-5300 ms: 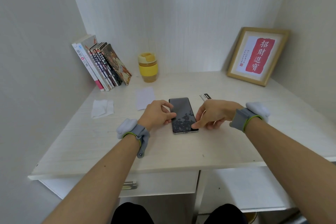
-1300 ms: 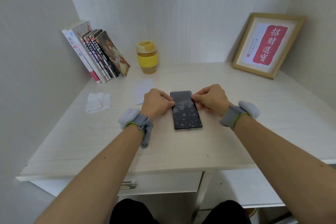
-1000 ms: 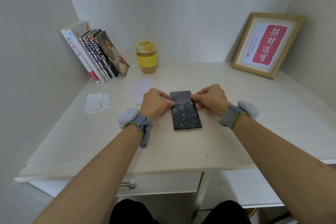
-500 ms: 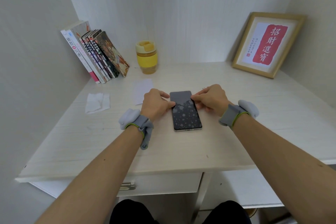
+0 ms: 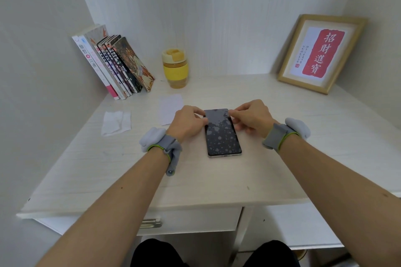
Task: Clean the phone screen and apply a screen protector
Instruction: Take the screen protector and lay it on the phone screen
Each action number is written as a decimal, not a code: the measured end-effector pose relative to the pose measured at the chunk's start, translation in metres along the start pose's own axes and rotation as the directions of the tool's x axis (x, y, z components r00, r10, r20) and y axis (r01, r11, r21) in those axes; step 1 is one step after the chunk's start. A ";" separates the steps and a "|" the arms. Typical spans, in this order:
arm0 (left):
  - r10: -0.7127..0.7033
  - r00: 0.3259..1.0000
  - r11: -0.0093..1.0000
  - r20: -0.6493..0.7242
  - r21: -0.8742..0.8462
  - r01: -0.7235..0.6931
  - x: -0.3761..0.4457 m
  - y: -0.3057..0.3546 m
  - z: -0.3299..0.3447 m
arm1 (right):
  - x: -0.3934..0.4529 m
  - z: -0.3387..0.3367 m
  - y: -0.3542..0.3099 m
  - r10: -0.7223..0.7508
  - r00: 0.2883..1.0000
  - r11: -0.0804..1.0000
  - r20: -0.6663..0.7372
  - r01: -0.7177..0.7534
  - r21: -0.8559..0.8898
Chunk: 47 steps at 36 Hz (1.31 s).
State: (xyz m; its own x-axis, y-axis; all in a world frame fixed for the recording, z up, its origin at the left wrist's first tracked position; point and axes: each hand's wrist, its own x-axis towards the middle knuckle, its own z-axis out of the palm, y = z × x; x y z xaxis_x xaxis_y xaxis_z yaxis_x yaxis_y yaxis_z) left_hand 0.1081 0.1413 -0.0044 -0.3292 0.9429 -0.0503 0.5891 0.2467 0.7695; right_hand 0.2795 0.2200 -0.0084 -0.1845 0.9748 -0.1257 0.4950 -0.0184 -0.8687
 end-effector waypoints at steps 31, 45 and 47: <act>0.061 0.995 0.992 -0.074 0.112 -0.053 0.029 -0.006 0.006 | 0.023 0.008 -0.006 -0.049 0.999 0.997 -0.020 0.048 -0.055; 0.001 0.999 1.000 0.048 0.029 -0.002 0.035 -0.003 0.001 | 0.024 0.008 -0.011 -0.031 0.999 0.996 0.025 0.033 -0.085; -0.007 0.999 1.000 0.042 0.021 0.006 0.035 -0.002 0.001 | 0.024 0.008 -0.011 -0.031 0.999 0.996 0.027 0.033 -0.081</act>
State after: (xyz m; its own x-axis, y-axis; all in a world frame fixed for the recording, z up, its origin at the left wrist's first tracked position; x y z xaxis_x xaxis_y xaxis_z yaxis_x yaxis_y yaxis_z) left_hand 0.0960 0.1739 -0.0084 -0.3019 0.9498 -0.0819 0.6028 0.2568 0.7555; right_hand 0.2626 0.2422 -0.0055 -0.2224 0.9685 -0.1116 0.5556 0.0318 -0.8308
